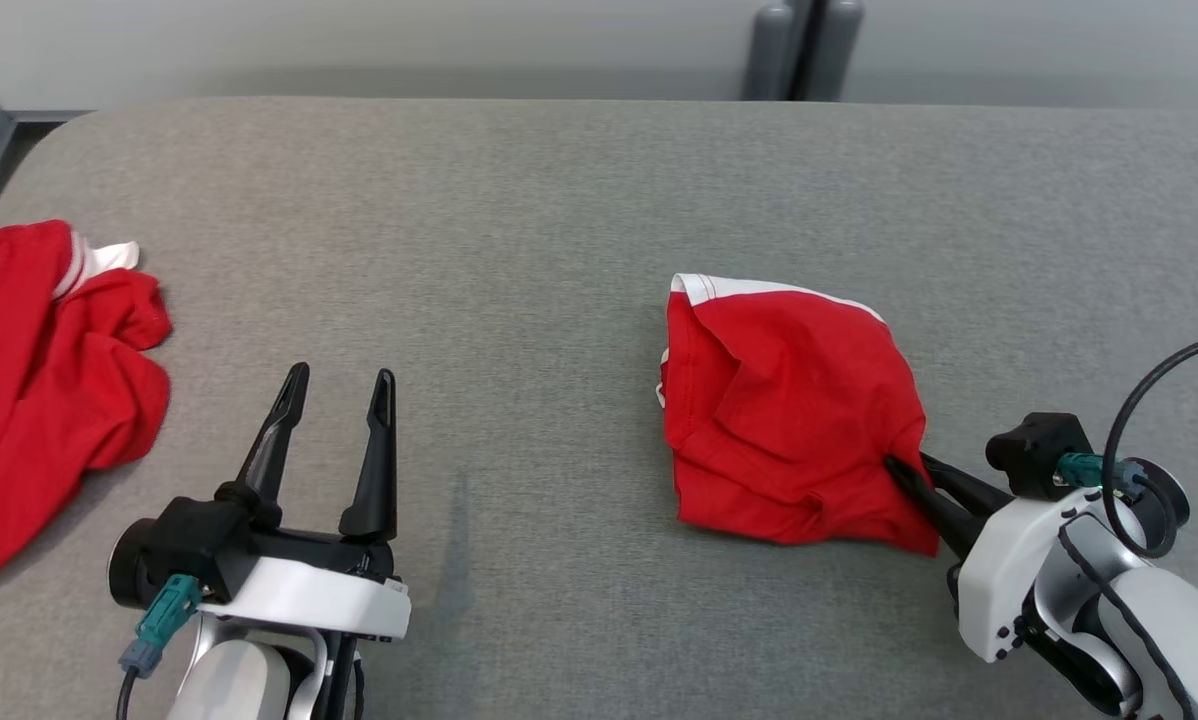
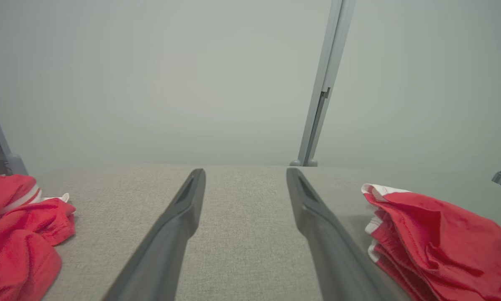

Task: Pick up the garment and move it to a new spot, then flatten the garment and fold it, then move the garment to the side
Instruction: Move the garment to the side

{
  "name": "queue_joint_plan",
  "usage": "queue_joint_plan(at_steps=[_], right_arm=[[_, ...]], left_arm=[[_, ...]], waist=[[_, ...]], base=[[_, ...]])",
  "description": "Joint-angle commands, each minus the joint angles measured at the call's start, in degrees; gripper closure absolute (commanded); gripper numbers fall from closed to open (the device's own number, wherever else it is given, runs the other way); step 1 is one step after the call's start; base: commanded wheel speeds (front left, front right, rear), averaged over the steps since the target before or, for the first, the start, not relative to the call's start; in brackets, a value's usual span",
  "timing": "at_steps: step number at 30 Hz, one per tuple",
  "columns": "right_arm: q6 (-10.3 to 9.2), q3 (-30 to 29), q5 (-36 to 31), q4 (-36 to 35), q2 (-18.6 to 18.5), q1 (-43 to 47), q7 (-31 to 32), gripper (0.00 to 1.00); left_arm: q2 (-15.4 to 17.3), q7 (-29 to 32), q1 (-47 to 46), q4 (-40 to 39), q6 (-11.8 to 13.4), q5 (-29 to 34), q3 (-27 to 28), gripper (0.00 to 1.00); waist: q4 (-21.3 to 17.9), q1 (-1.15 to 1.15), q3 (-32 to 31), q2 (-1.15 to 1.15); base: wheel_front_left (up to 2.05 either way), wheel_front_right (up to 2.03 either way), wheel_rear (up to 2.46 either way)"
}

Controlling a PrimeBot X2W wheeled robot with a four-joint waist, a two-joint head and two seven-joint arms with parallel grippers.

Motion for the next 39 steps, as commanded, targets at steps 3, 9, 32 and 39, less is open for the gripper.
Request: queue_joint_plan(at_steps=[3,9,32,39], right_arm=[[-0.03,0.48,-1.01,-2.43,-1.61,-0.72,1.1,1.0],[-0.03,3.69,-2.07,-3.77,-3.83,-4.25,1.34,1.0],[-0.03,4.17,-0.33,17.77,-18.75,-23.34,-12.07,1.0],[-0.03,0.45,-1.66,25.26,-16.95,-28.27,-17.05,1.0]], left_arm=[[0.98,-0.04,-1.35,-0.47,-0.19,0.63,0.01,0.0],[1.98,1.12,-3.67,-1.53,-0.68,1.27,-0.83,0.0],[7.31,7.93,-13.05,-8.74,-2.03,4.86,-3.14,0.0],[8.29,9.23,-13.75,-10.02,-1.93,5.33,-3.5,0.0]], waist=[[-6.86,0.0,1.83,0.0],[-12.48,0.0,5.22,0.0],[-23.7,0.0,21.19,0.0],[-24.27,0.0,23.59,0.0]], base=[[0.0,0.0,0.0],[0.0,0.0,0.0],[0.0,0.0,0.0],[0.0,0.0,0.0]])
